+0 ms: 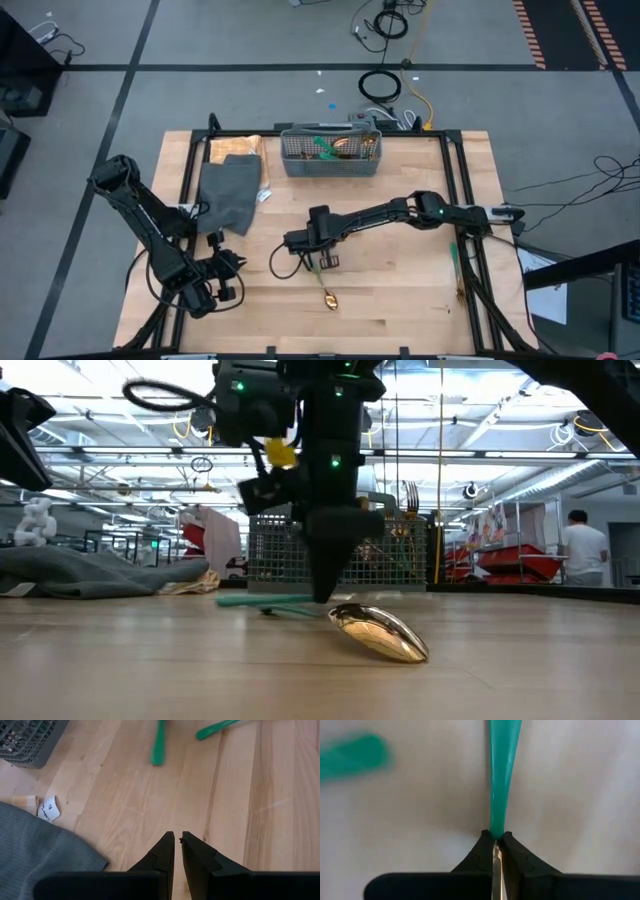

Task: Sort silverware
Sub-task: Put the green knife into the gray silverware basket

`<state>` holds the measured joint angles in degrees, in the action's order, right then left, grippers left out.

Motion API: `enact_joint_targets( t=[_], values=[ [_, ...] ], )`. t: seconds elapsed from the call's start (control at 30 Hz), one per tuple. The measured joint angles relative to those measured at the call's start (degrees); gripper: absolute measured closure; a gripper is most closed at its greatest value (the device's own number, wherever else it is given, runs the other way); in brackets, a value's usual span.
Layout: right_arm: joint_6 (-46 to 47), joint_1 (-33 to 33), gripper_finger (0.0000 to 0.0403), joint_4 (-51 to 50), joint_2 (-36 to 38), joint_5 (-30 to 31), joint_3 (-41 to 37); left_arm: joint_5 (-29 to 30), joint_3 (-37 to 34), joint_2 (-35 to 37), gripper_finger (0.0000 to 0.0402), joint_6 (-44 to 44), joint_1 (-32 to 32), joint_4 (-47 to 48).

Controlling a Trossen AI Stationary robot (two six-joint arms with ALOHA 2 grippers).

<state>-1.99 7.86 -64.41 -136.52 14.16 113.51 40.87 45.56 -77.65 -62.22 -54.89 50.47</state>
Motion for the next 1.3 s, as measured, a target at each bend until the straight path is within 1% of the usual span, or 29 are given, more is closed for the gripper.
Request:
enact_joint_targets(
  t=[0.17,0.33,0.5,0.6,0.67,0.87,1.0,1.2,1.3],
  values=[
    [1.1,-0.1,0.0402,-2.1,1.7,3.7,0.1,-0.2,0.0,0.0,0.0358,0.0,0.0,0.0],
    [-0.2,-0.3,0.0402,-1.4,3.4,8.1,0.1,-0.2,0.0,0.0,0.0358,0.1,0.0,0.0],
    [-2.8,-2.4,0.0402,4.7,7.7,11.8,0.2,-0.1,0.0,0.0,0.0358,0.1,0.0,0.0],
    [-6.7,-3.7,0.0402,8.4,10.5,16.5,0.2,-0.1,0.0,0.0,0.0358,0.1,0.0,0.0],
    [-8.9,-5.1,0.0402,11.2,13.1,18.5,0.2,-0.1,0.0,0.0,0.0358,0.1,0.0,0.0],
    [-16.5,-9.5,0.0402,20.4,20.7,20.9,0.3,0.1,0.0,0.0,0.0358,-0.3,0.0,0.0],
    [-18.6,-13.0,0.0402,24.2,24.9,18.6,0.3,0.2,0.0,0.0,0.0358,-0.3,0.0,0.0],
    [-20.9,-17.8,0.0402,30.1,26.3,10.0,0.4,0.8,0.0,0.0,0.0358,-0.3,0.0,0.0],
    [-21.1,-20.3,0.0402,35.0,26.0,3.0,-0.1,1.2,0.0,0.0,0.0358,-0.3,0.0,0.0]
  ],
)
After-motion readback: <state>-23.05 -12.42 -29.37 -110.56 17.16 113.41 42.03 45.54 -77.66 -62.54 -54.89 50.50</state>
